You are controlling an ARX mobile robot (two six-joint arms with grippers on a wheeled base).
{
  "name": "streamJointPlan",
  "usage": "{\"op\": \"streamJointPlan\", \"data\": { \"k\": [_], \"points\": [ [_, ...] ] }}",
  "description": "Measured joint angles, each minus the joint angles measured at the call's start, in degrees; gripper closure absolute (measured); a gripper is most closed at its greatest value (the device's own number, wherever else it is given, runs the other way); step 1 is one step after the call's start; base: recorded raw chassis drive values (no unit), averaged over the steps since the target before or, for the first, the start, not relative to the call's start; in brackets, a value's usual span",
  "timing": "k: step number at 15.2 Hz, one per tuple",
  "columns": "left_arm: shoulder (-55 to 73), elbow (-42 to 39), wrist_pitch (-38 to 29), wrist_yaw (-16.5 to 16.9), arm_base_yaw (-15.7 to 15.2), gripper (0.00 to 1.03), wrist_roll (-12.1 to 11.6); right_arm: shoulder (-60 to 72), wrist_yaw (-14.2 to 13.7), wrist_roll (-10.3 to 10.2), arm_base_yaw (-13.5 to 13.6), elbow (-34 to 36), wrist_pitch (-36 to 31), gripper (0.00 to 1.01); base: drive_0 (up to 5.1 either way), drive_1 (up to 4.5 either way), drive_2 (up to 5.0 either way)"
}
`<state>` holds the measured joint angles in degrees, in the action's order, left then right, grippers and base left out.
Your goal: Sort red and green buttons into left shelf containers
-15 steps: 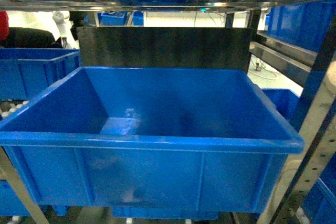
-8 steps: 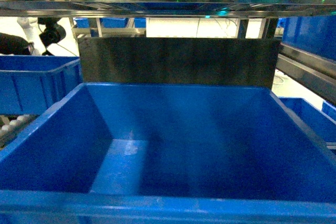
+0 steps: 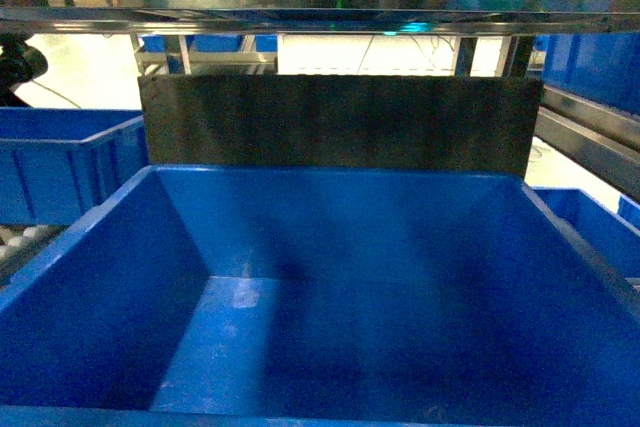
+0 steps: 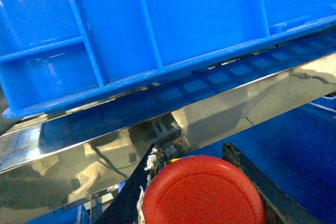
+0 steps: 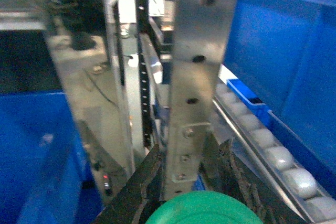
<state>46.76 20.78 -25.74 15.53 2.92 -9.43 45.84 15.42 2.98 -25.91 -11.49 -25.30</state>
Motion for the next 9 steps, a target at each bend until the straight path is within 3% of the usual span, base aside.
{"op": "streamJointPlan", "data": {
  "k": [2,5,6,8,9],
  "points": [
    [0.00,0.00,-0.02,-0.04,-0.02,0.72,0.00,-7.50,1.55,-3.19,4.85,0.09,5.70,0.72,0.0,0.00,0.0],
    [0.00,0.00,0.02,0.02,0.00,0.72,0.00,-11.13,1.84,-8.04,12.00,1.09,6.36,0.72,0.0,0.00,0.0],
    [0.00,0.00,0.00,-0.02,0.00,0.72,0.00,-11.61,1.44,-10.47,16.22,1.55,7.02,0.72,0.0,0.00,0.0],
    [0.00,0.00,0.02,-0.02,0.00,0.72,0.00,-11.85,1.14,-15.37,22.08,1.57,8.52,0.72,0.0,0.00,0.0],
    [0.00,0.00,0.02,-0.04,0.00,0.72,0.00,-11.69,1.51,-16.50,23.06,1.53,8.94,0.72,0.0,0.00,0.0]
  ]
}}
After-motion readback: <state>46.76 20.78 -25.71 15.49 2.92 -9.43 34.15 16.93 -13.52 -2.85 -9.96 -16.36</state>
